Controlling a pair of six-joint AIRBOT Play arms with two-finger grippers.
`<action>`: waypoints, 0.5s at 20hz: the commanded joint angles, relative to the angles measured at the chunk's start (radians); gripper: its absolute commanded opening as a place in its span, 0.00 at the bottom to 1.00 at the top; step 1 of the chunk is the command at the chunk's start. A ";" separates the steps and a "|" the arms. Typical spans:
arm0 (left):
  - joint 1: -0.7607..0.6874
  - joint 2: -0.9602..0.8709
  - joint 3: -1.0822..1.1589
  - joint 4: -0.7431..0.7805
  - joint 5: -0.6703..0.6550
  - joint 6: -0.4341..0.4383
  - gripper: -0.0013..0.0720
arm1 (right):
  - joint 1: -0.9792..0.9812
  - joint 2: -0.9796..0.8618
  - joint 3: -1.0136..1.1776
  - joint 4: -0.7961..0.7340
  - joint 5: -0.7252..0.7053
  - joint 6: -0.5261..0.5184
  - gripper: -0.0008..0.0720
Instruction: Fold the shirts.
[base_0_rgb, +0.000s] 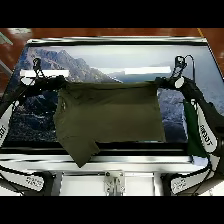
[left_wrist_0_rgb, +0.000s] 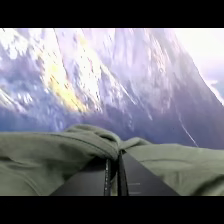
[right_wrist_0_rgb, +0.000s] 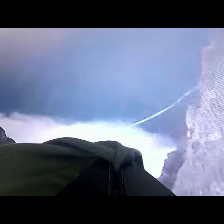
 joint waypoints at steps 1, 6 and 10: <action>0.023 -0.012 0.032 -0.005 -0.100 0.014 0.08 | -0.022 0.005 0.000 0.007 0.100 0.009 0.09; 0.116 -0.024 0.040 0.023 -0.518 -0.063 0.08 | -0.043 0.014 0.000 0.019 0.451 0.010 0.09; 0.126 -0.033 0.040 0.218 -0.677 -0.230 0.08 | -0.043 0.014 0.000 0.017 0.560 0.012 0.09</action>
